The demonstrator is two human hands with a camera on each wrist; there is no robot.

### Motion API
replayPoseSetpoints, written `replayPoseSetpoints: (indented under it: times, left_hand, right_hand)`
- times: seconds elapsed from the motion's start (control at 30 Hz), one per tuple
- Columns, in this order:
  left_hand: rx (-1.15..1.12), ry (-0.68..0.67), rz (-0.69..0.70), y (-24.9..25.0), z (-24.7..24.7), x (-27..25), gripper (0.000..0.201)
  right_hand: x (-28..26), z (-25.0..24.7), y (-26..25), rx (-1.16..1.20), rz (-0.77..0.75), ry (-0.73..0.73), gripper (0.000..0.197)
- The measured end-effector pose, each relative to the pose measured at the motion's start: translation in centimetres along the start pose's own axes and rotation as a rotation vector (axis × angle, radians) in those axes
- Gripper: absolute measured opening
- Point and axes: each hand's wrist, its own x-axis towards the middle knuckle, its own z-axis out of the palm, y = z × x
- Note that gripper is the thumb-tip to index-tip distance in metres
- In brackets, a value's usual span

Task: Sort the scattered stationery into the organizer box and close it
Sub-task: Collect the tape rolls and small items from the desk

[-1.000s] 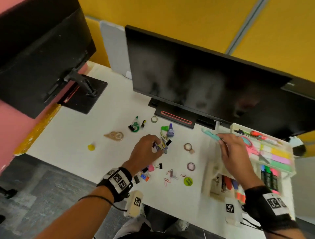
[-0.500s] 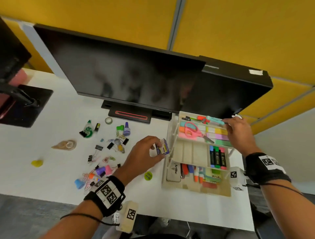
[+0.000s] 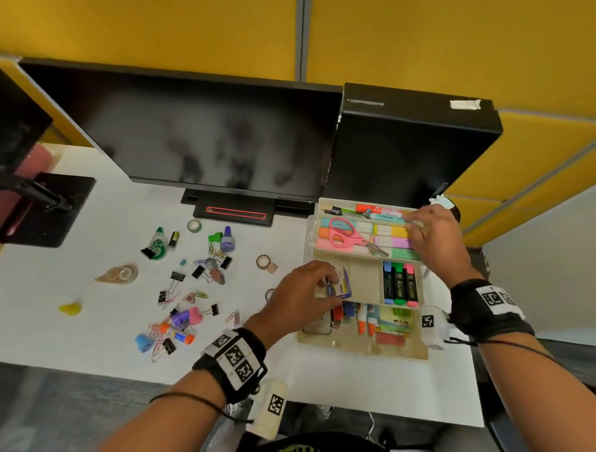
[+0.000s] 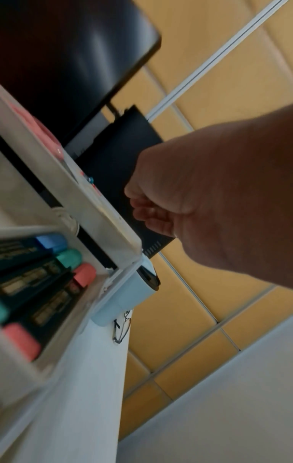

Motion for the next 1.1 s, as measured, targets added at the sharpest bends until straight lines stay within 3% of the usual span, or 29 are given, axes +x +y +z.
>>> replayPoseSetpoints:
  times: [0.13,0.27,0.47,0.73,1.0,1.1]
  left_hand:
    - [0.138,-0.067,0.073,1.1,2.9,2.1,0.031]
    - [0.230,-0.069,0.152,1.9,5.0,3.9,0.022]
    - [0.245,-0.037,0.080,1.6,6.4,4.7,0.026]
    - [0.134,-0.015,0.081,0.1,4.5,2.6,0.029]
    - [0.120,-0.092,0.061,0.0,3.7,1.9,0.022]
    - [0.134,-0.143,0.059,0.1,3.4,1.9,0.028]
  right_hand:
    - [-3.3,-1.5,-1.8,0.137,-0.014,0.038,0.018]
    - [-8.8,-1.2,-2.9,0.258,-0.168,-0.109,0.014]
    - [-13.0,3.4,-2.2,0.262,-0.195,-0.236,0.016]
    - [-11.2,6.2,-2.7,0.111,-0.170,-0.111,0.013]
    - [-9.5,8.0,-4.2,0.049,-0.089,0.086,0.002]
    - [-10.0,8.3,-5.4,0.059,-0.057,0.165,0.008]
